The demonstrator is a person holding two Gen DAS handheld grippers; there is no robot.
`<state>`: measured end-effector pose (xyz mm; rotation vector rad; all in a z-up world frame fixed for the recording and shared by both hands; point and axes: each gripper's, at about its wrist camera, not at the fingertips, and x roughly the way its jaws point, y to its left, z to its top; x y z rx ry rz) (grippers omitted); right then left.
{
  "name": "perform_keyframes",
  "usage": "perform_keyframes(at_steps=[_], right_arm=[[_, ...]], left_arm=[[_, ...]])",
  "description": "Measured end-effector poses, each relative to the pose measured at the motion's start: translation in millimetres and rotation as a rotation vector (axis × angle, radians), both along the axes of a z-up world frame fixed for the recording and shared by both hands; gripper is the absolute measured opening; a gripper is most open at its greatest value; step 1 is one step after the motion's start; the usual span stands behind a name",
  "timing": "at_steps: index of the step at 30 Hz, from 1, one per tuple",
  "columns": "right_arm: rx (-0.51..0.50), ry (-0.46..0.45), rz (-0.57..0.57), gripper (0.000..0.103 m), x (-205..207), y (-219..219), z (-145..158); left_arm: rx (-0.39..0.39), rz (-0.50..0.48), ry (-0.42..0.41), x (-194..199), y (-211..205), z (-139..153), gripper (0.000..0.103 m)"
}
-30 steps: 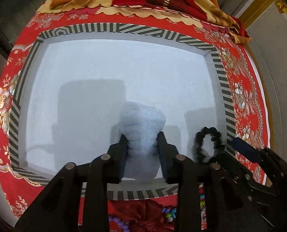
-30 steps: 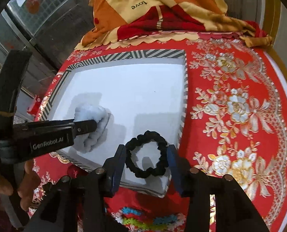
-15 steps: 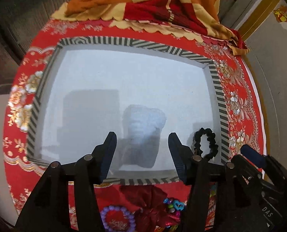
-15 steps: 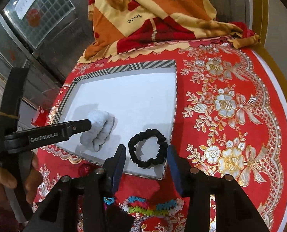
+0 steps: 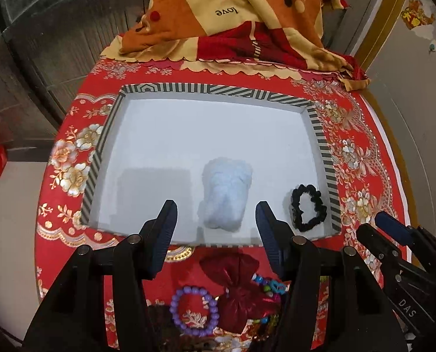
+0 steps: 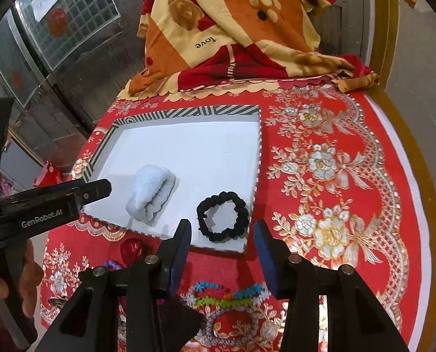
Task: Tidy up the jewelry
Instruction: 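Carry both scrunchies into the tray and open both tools to release, then move left tool toward red velvet bow while right tool approaches multicolour beaded bracelet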
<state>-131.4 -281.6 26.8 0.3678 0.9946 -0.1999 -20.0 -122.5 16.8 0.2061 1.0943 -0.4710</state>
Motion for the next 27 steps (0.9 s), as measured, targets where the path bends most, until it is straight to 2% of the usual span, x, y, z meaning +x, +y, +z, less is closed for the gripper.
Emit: perform_keyframes(at_steps=[11, 27], right_arm=[[-0.02, -0.005, -0.033, 0.043, -25, 16, 13], [-0.038, 0.011, -0.072, 0.045, -64, 31, 17]], left_arm=[[-0.002, -0.022, -0.017, -29, 19, 10, 0.055], [-0.049, -0.033, 0.023, -61, 59, 16, 0.055]])
